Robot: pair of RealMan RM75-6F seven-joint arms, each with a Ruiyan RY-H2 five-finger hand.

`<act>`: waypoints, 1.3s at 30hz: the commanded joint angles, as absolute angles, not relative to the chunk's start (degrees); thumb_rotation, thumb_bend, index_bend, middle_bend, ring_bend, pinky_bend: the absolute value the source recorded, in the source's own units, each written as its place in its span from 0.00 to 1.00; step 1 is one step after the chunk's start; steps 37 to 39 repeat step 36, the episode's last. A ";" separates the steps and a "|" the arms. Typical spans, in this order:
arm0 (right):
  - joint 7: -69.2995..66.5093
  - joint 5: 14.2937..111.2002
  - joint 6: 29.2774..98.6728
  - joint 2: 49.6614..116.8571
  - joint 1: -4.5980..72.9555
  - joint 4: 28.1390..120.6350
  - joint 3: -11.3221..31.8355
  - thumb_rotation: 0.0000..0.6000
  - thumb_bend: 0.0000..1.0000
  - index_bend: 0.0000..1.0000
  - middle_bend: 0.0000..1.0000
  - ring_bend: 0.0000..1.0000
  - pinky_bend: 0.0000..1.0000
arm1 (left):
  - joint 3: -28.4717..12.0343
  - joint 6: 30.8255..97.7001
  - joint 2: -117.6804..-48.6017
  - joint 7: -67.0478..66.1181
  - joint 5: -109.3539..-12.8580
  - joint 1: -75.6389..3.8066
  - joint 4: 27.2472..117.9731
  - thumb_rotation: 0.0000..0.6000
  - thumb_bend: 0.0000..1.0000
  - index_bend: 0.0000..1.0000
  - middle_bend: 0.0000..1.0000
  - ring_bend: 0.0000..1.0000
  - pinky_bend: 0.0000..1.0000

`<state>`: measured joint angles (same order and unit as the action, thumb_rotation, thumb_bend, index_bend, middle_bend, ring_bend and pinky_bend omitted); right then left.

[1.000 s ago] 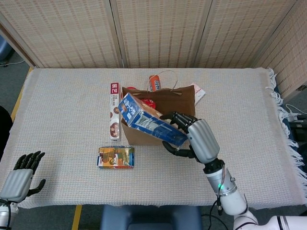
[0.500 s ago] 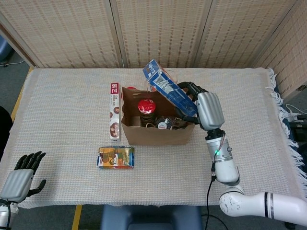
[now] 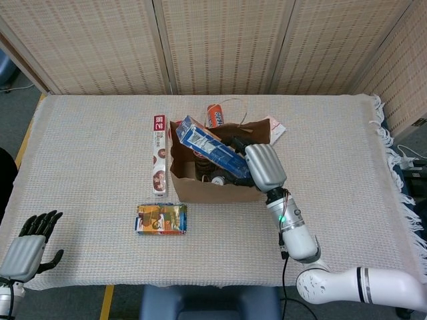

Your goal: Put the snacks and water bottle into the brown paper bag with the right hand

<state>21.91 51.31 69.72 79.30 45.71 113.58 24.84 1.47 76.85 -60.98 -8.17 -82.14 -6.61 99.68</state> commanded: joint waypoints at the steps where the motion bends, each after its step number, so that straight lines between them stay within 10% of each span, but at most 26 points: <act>1: 21.91 50.63 69.71 77.52 45.44 115.74 25.13 1.00 0.13 0.00 0.17 0.10 0.23 | 1.45 76.95 -60.99 -8.15 -82.21 -6.58 99.61 1.00 0.37 0.00 0.00 0.00 0.02; 12: 16.55 56.20 72.96 68.71 38.67 123.77 23.66 1.00 0.13 0.00 0.15 0.09 0.19 | 1.19 77.88 -61.30 -7.92 -82.40 -6.27 99.52 1.00 0.37 0.00 0.00 0.00 0.02; 25: 6.64 88.30 88.88 59.89 8.52 107.97 -5.23 1.00 0.13 0.00 0.07 0.00 0.02 | 0.63 82.39 -63.02 -6.38 -85.96 -5.24 97.41 1.00 0.37 0.00 0.00 0.00 0.02; 39: 1.36 89.58 94.14 65.90 2.94 92.23 -4.13 1.00 0.13 0.00 0.01 0.00 0.00 | -0.12 84.17 -64.77 -5.43 -87.54 -5.26 95.60 1.00 0.37 0.00 0.00 0.00 0.02</act>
